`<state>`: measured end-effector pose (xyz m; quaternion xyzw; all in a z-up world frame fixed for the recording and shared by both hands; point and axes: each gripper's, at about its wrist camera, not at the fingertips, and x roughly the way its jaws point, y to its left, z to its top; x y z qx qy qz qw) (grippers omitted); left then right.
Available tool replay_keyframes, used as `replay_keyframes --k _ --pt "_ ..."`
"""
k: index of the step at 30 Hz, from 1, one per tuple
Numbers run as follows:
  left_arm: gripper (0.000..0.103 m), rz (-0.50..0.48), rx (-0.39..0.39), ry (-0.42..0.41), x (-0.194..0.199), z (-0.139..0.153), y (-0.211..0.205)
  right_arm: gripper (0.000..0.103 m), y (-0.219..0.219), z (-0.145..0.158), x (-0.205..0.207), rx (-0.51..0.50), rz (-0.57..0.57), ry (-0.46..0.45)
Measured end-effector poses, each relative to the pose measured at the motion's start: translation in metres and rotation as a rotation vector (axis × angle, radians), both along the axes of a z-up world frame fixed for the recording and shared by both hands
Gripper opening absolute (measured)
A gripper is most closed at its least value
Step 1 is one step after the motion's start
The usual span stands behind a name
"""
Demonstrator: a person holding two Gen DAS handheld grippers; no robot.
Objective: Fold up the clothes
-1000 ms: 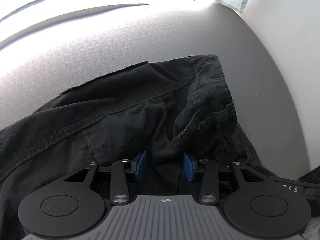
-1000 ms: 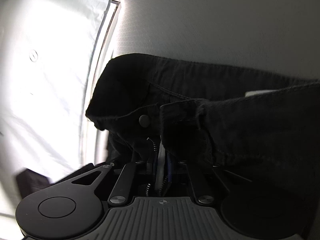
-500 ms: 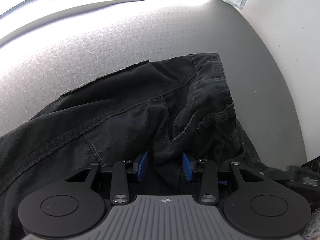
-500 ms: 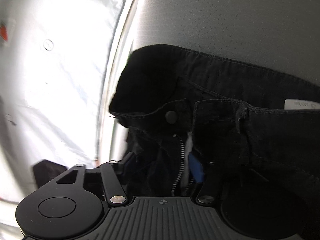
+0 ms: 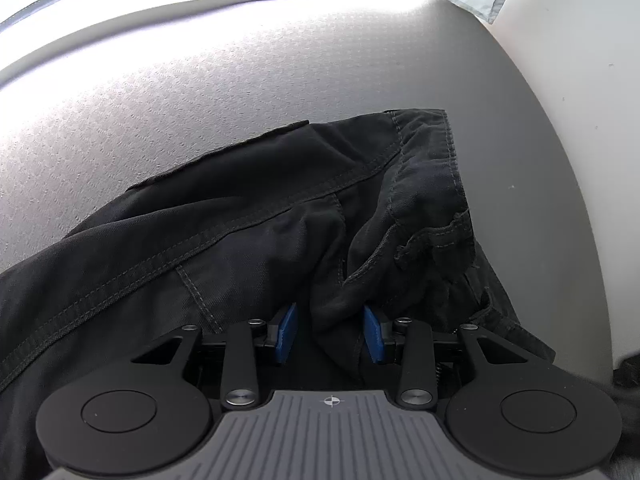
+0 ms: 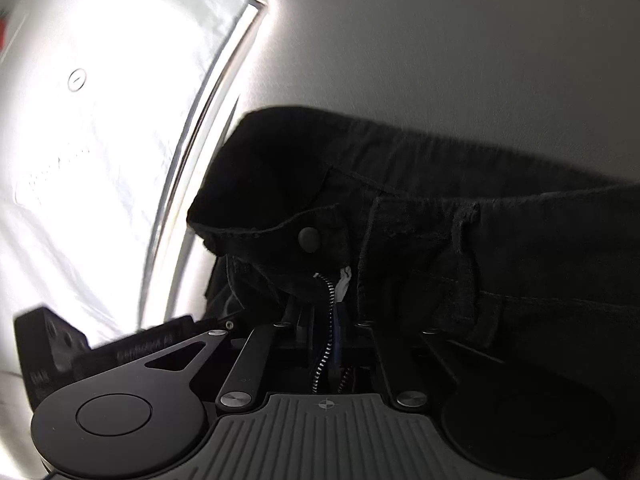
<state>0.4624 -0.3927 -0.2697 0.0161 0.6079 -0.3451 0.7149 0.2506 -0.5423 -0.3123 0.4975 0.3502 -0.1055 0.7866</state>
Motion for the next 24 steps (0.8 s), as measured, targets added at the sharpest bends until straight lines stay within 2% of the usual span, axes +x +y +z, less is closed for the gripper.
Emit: replay_keyframes --k 1,2,4,5,6,9,11,12,13,14,17,18,19,21,24 --pt "0.043 0.004 0.001 0.001 0.0 0.0 0.0 0.002 0.007 0.01 -0.003 -0.054 -0.003 0.006" --pt "0.043 0.014 0.008 -0.001 0.001 0.0 0.0 0.002 0.016 0.021 -0.006 -0.12 -0.01 0.021" --pt "0.044 0.016 0.03 -0.018 -0.002 0.001 -0.004 0.002 0.043 0.046 -0.017 -0.348 -0.017 0.077" --pt "0.044 0.001 0.052 -0.045 -0.006 0.003 -0.008 0.002 0.05 0.051 -0.019 -0.403 -0.012 0.09" --pt "0.044 -0.013 0.07 -0.069 -0.009 0.004 -0.012 0.002 0.053 0.051 -0.02 -0.394 -0.01 0.097" --pt "0.044 -0.034 0.104 -0.115 -0.016 0.006 -0.019 0.009 0.037 0.04 -0.017 -0.261 -0.028 0.068" --pt "0.044 -0.034 0.101 -0.115 -0.016 0.005 -0.018 0.035 0.018 0.037 -0.031 -0.305 -0.045 -0.002" --pt "0.044 -0.029 0.094 -0.107 -0.015 0.005 -0.016 0.055 0.01 0.037 -0.031 -0.334 -0.024 -0.029" --pt "0.044 -0.025 0.085 -0.099 -0.013 0.005 -0.014 0.058 0.002 0.037 -0.028 -0.363 0.005 -0.058" --pt "0.044 -0.02 0.076 -0.089 -0.012 0.005 -0.012 0.058 -0.012 0.034 -0.019 -0.355 0.109 -0.103" --pt "0.043 -0.011 0.052 -0.091 -0.009 0.009 -0.008 0.057 -0.031 0.021 -0.009 -0.318 0.24 -0.142" --pt "0.043 -0.014 0.044 -0.101 -0.008 0.013 -0.006 0.055 -0.038 0.015 -0.006 -0.309 0.268 -0.13" --pt "0.044 -0.019 0.033 -0.124 -0.008 0.019 -0.005 0.048 -0.042 0.008 -0.004 -0.299 0.287 -0.109" --pt "0.043 -0.035 0.006 -0.185 -0.006 0.035 -0.007 0.045 -0.033 -0.001 -0.009 -0.285 0.306 -0.072" --pt "0.043 -0.089 -0.006 -0.198 0.005 0.048 -0.025 0.044 -0.029 -0.019 0.013 -0.27 0.321 -0.073"
